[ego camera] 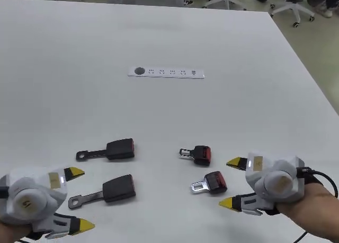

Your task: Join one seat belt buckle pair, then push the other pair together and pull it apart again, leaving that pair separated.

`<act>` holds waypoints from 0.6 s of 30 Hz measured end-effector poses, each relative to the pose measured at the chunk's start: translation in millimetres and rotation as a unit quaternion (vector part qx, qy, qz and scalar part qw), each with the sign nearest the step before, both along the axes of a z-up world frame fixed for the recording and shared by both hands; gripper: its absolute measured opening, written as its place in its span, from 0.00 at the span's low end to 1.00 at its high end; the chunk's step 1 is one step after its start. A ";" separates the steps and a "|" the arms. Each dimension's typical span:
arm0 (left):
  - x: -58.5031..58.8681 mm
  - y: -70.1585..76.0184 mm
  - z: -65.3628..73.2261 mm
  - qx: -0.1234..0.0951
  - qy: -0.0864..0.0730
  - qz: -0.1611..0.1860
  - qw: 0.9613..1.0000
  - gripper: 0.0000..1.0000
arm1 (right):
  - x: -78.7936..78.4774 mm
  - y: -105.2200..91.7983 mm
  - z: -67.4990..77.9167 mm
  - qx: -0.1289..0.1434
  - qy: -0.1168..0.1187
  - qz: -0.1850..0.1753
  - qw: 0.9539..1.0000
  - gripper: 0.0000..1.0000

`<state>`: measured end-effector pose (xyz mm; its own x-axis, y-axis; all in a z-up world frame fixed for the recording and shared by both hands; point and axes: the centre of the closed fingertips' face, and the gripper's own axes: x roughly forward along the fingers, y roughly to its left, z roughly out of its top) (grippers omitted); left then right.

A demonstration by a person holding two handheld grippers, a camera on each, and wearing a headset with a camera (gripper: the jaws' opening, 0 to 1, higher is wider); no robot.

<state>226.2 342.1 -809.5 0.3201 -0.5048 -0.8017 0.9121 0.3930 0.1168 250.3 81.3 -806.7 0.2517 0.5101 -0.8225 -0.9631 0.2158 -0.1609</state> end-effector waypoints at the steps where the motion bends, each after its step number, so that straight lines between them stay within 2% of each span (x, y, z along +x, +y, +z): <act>1: 3.1 -2.7 -1.8 -0.002 0.002 0.004 1.000 0.64 | 2.2 -0.1 -5.2 -0.012 0.001 0.011 1.000 0.55; 5: 9.7 -16.6 -11.7 0.001 0.008 0.002 1.000 0.62 | 3.9 1.7 -21.2 -0.038 0.015 0.053 0.998 0.46; 8: 12.2 -23.4 -21.1 0.006 0.013 -0.004 1.000 0.60 | 8.1 -0.3 -31.3 -0.058 0.014 0.066 0.996 0.44; 9: 12.5 -24.4 -23.9 0.015 0.014 -0.009 1.000 0.57 | 10.3 0.0 -33.3 -0.060 0.011 0.068 0.996 0.44; 10: 14.9 -25.7 -26.7 0.025 0.009 -0.019 0.999 0.53 | 11.8 0.0 -35.7 -0.062 0.012 0.069 0.996 0.43; 12: 18.8 -29.5 -28.6 0.029 0.004 -0.028 0.999 0.48 | 14.9 -0.3 -38.4 -0.063 0.013 0.069 0.996 0.43; 15: 26.1 -34.8 -32.2 0.030 0.009 -0.028 0.999 0.49 | 19.5 -0.6 -41.9 -0.063 0.016 0.068 0.996 0.43; 18: 30.8 -37.5 -38.2 0.042 0.014 -0.038 0.998 0.50 | 24.3 -3.4 -48.0 -0.064 0.026 0.067 0.995 0.43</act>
